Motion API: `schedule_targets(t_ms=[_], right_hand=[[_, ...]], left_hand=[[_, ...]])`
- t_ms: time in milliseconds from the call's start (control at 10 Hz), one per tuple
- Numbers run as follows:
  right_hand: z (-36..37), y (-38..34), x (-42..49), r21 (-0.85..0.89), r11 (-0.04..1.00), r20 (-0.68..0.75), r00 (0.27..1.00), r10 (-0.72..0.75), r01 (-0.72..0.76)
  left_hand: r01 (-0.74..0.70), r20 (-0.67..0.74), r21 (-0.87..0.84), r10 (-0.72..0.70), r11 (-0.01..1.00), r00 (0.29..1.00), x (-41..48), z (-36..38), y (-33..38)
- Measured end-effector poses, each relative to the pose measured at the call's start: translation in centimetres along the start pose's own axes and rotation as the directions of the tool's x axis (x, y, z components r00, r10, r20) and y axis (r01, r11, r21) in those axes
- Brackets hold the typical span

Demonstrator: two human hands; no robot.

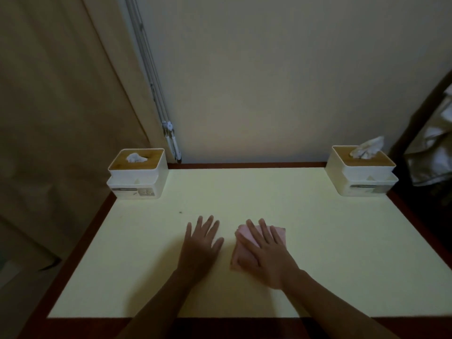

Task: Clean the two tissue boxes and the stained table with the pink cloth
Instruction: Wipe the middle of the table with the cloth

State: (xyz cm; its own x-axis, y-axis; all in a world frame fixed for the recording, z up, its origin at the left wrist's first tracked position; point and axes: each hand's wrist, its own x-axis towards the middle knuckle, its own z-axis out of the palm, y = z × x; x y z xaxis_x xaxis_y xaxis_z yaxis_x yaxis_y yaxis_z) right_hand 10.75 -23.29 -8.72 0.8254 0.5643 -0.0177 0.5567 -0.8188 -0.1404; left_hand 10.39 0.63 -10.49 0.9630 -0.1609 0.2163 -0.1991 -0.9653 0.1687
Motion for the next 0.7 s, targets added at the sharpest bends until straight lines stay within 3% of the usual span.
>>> schedule_targets(t_ms=[200,400,500,600,700], right_hand=[[-0.2,-1.0,-2.0,0.079,0.988,-0.014,0.990,0.138,-0.136],[1.2,-1.2,-4.7,0.210,0.961,-0.200,0.955,0.221,-0.178],[3.7,-1.1,-6.2,0.157,0.988,-0.416,0.907,0.069,-0.002],[7.6,0.4,-6.9,-0.054,0.999,-0.472,0.881,-0.028,0.002],[10.7,2.5,-2.6,0.098,0.995,-0.414,0.909,0.043,-0.002]], left_hand=[[0.105,0.065,-0.061,-0.101,0.993,0.993,-2.4,-0.5,0.9],[0.058,0.062,-0.079,-0.053,0.995,0.997,-3.3,-1.6,1.3],[-0.011,0.111,-0.236,0.038,0.972,0.993,-4.1,-1.8,1.4],[-0.029,0.039,-0.271,0.042,0.962,0.998,-6.5,-1.3,2.8],[0.044,0.149,-0.351,0.009,0.935,0.989,-7.3,3.4,0.8]])
